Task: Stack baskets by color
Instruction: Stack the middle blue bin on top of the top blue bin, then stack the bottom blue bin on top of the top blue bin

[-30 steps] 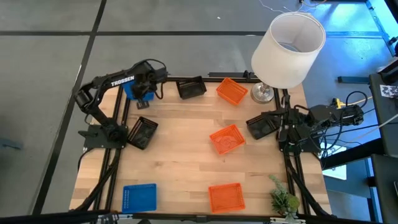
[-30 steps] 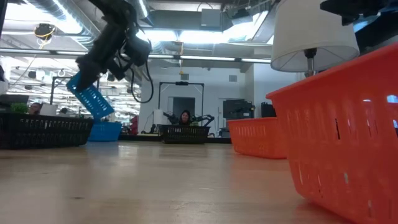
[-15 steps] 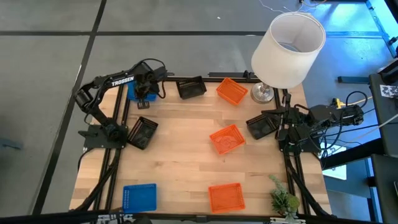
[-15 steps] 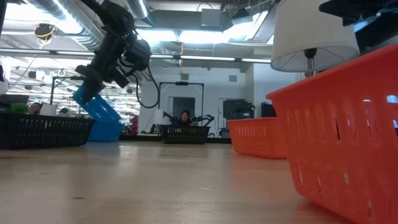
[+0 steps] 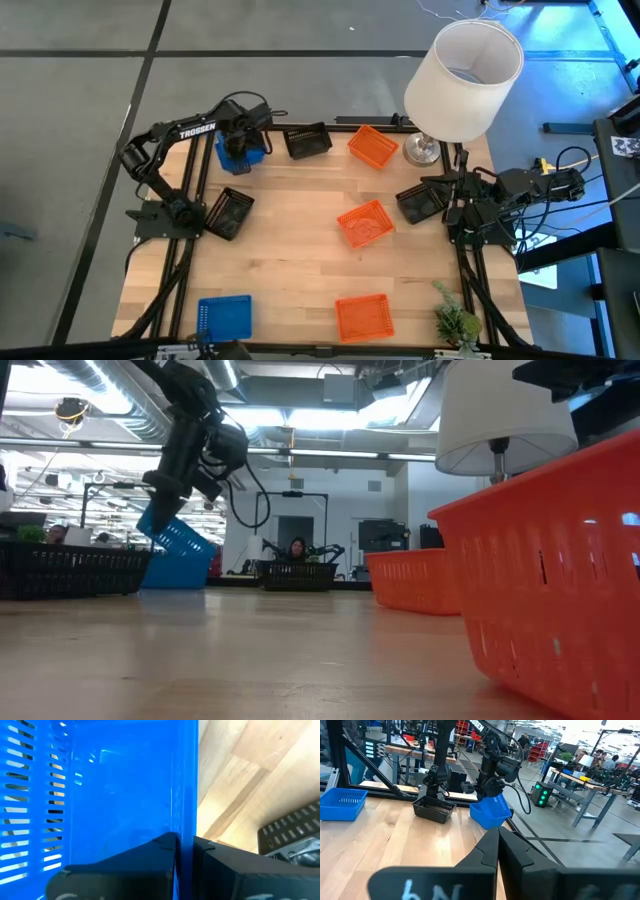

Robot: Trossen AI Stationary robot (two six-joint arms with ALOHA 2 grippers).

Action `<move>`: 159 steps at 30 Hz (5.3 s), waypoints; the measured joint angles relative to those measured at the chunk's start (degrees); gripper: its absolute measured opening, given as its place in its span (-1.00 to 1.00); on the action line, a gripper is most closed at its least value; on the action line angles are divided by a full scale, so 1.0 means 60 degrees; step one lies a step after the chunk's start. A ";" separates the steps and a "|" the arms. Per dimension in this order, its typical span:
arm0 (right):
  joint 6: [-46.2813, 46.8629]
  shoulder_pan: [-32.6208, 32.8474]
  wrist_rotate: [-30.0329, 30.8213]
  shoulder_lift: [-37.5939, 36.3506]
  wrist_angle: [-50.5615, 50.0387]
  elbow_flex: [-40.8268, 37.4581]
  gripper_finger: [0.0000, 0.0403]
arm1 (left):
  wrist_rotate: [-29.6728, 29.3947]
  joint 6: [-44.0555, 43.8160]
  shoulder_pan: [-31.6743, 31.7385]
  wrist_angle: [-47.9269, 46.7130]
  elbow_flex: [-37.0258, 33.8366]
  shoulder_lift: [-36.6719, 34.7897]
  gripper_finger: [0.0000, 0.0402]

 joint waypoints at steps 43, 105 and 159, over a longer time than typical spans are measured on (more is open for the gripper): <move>-0.0057 -0.0004 -0.3286 0.1790 -0.0702 0.1284 -0.96 | 0.3300 -0.8604 -1.0760 0.0067 0.0645 -0.4005 -0.66; -0.0002 0.0000 -0.3588 0.5144 -0.2451 0.4105 -0.96 | -0.0037 -1.6038 -1.6794 0.3441 -0.0896 0.1191 -0.68; 0.1480 -0.0004 0.0174 0.5145 -0.2444 0.4105 -0.96 | -0.1080 -0.6853 -0.3014 0.1004 -0.0805 -0.5154 -1.00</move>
